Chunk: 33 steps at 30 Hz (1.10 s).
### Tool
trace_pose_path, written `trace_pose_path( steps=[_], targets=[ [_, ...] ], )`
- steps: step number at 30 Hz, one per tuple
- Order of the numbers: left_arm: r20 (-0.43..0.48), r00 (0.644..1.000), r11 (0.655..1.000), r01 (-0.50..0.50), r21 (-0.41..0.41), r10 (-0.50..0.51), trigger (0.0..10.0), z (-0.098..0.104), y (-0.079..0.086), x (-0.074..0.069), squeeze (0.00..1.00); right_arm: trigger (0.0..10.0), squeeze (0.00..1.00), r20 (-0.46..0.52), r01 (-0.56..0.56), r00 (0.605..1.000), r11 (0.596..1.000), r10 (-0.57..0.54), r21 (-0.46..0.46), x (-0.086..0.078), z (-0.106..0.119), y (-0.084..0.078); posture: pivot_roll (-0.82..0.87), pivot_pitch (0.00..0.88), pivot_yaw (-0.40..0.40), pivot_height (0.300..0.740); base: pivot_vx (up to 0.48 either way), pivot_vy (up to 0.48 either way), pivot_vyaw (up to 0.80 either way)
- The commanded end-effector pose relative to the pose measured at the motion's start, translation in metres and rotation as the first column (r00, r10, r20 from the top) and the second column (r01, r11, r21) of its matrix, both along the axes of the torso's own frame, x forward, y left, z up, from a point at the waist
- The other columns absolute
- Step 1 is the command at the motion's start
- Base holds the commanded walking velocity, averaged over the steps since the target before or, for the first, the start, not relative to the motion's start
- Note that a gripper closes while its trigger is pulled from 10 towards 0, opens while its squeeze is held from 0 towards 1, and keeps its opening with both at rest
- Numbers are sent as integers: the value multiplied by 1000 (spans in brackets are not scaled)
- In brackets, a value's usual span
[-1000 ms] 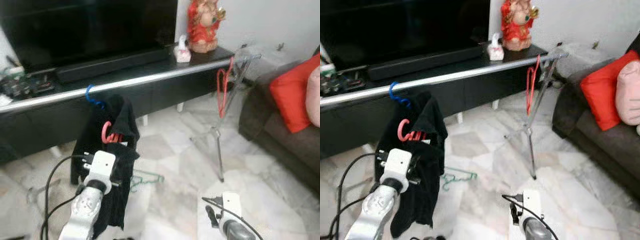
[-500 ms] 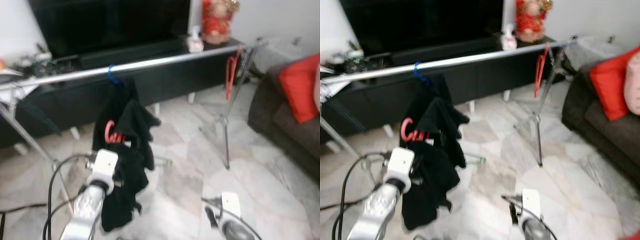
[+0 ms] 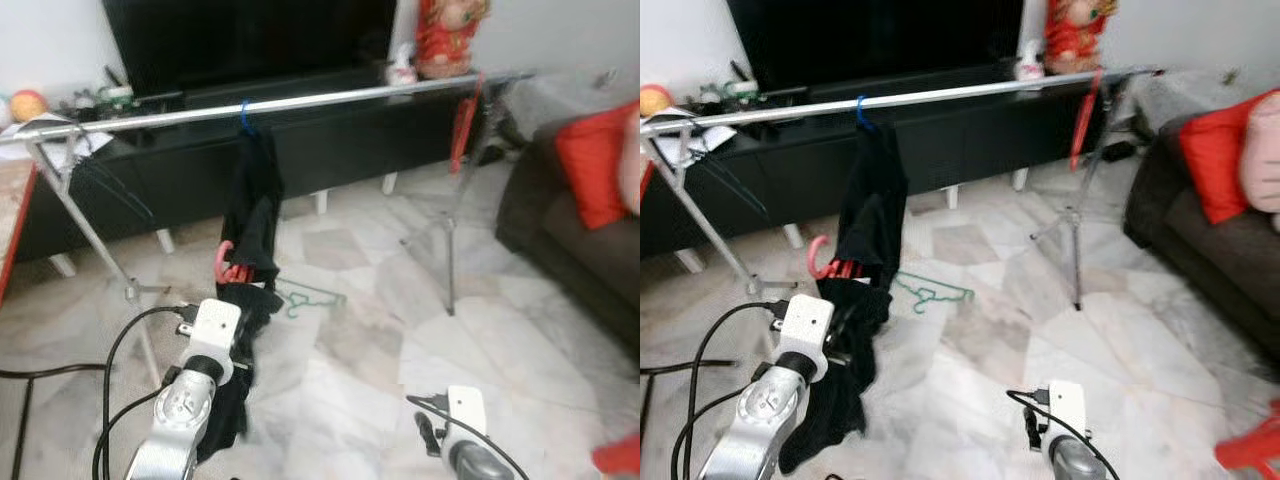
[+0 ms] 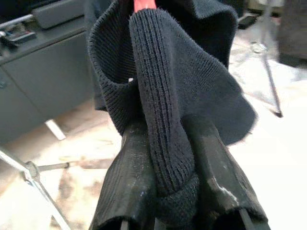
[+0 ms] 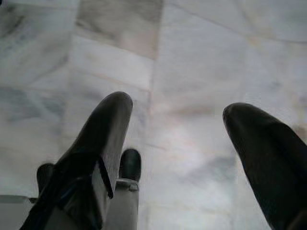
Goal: Hang hanger
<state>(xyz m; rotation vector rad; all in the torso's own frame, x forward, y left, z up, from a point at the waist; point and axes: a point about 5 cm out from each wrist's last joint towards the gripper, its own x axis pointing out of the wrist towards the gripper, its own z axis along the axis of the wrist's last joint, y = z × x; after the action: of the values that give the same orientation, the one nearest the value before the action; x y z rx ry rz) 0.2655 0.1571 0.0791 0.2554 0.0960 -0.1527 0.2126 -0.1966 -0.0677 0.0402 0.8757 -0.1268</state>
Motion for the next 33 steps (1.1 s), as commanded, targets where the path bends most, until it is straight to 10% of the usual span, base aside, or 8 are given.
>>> trace_pose_path(
  steps=[1,33],
  targets=[
    [54,999,1000,-1,12,0,10000,11,1,3,0,10000,0,-5,-4,1000,1000,4,10,0,-1,4,-13,40,-47,740,-262,0,0],
    [46,999,1000,16,13,-16,10000,12,-1,2,0,10000,0,-8,-47,999,999,47,-7,1,0,4,-10,51,-40,740,-262,0,0]
  ],
)
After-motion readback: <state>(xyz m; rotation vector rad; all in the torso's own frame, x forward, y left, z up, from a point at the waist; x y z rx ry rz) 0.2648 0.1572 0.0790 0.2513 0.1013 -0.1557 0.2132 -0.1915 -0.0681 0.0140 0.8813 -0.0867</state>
